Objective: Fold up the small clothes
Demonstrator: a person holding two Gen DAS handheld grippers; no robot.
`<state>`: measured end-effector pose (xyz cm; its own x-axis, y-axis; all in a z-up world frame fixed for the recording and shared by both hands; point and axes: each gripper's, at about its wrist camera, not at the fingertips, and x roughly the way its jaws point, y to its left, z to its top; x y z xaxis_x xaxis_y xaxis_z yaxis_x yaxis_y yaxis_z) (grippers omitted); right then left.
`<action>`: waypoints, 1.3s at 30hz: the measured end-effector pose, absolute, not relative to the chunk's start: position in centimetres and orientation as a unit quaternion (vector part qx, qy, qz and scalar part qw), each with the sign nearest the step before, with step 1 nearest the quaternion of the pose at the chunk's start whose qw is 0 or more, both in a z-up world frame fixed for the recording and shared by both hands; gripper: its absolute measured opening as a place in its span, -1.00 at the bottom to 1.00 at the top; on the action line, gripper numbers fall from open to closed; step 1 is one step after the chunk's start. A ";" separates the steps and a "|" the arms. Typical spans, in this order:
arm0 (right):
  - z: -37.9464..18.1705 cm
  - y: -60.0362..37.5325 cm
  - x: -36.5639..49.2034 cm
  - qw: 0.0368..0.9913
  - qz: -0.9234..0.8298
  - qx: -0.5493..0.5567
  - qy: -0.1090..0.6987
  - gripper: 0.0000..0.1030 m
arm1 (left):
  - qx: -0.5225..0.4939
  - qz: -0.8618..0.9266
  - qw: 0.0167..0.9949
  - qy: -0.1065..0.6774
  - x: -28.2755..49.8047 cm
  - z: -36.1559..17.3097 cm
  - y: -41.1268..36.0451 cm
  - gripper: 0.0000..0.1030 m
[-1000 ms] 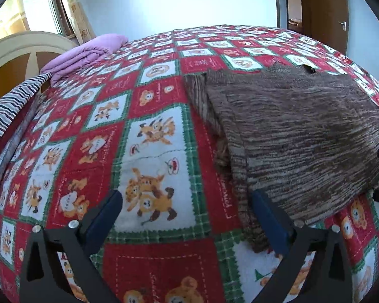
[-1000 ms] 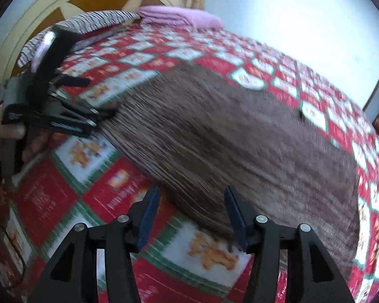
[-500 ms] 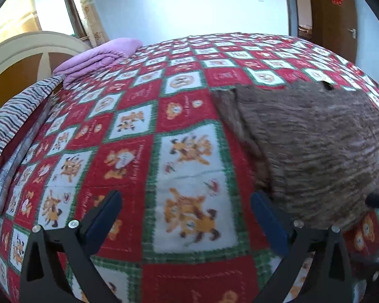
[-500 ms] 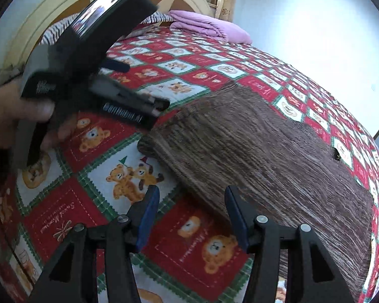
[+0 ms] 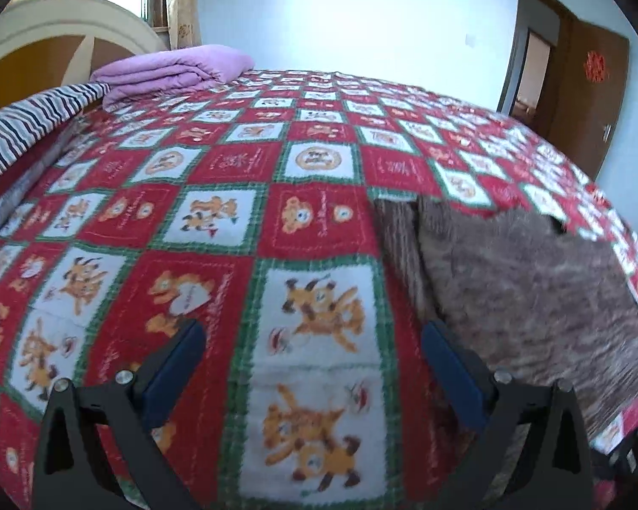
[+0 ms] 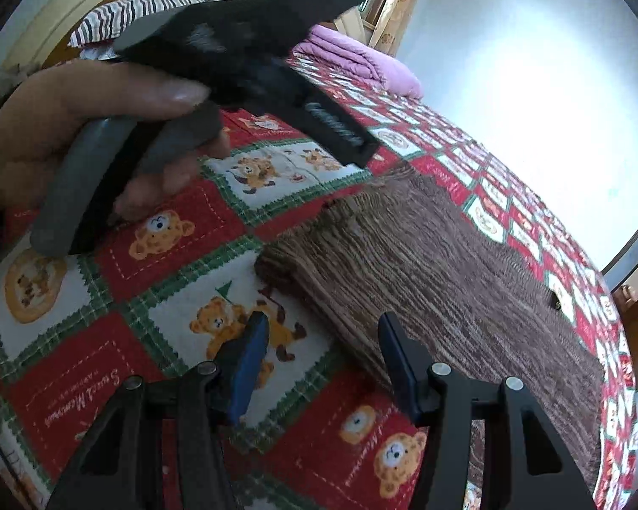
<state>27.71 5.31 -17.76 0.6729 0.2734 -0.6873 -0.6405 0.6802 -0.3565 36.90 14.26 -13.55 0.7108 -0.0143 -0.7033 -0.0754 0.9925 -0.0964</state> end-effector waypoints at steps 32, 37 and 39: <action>-18.8 8.7 23.7 0.860 0.225 -0.393 0.235 0.06 | -0.106 -0.095 0.890 0.432 44.9 -16.0 11.7 0.96; -18.5 8.8 26.7 0.865 0.206 -0.384 0.249 0.06 | -0.101 -0.099 0.891 0.431 45.6 -15.6 11.5 0.89; -18.9 9.3 27.1 0.860 0.199 -0.397 0.251 0.06 | -0.103 -0.101 0.890 0.433 46.1 -15.6 11.4 0.88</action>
<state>27.13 9.33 -18.93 0.7950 0.1423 -0.5897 -0.5411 0.6060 -0.5831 46.09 11.45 -15.62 0.6047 -0.2690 -0.7496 0.0911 0.9584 -0.2704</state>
